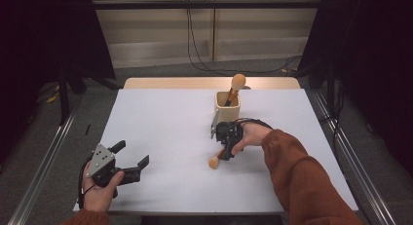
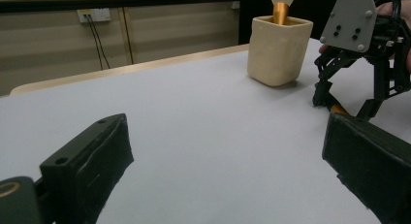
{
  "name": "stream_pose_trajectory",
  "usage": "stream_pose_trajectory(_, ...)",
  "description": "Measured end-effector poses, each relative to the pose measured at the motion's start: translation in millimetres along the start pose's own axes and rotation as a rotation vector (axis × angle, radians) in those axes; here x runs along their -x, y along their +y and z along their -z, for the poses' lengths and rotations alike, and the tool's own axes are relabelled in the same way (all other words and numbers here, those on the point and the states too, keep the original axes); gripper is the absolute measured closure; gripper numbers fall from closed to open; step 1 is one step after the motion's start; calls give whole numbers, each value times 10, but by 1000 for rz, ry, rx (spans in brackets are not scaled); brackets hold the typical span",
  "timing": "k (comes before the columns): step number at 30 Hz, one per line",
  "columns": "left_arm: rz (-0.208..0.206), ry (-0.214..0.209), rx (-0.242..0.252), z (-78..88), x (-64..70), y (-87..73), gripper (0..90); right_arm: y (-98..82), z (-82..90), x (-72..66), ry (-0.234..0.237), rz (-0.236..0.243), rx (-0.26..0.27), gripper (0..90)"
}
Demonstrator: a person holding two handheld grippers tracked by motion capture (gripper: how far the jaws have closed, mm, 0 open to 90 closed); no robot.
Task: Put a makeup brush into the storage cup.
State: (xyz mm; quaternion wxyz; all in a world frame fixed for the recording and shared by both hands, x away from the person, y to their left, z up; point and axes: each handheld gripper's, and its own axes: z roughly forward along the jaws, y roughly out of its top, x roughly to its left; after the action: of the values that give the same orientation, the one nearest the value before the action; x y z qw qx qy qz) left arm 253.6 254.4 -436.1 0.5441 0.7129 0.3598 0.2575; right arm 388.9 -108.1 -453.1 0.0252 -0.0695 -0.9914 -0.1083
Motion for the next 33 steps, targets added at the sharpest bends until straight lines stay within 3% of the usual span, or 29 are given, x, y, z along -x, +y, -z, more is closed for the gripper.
stream_pose_trajectory(8,2,-4,-3,-4,3,-2,35,4,9,-8,-29,11,-8,462)
stream_pose_trajectory(14,-6,-11,-9,-9,5,-1,34,21,23,-49,-23,25,-23,616)
stream_pose_trajectory(22,-4,-8,-9,-16,4,-3,34,52,29,-82,-26,26,-47,753)
stream_pose_trajectory(33,5,-10,-5,-12,-10,-5,34,50,36,-87,-31,2,-41,755)
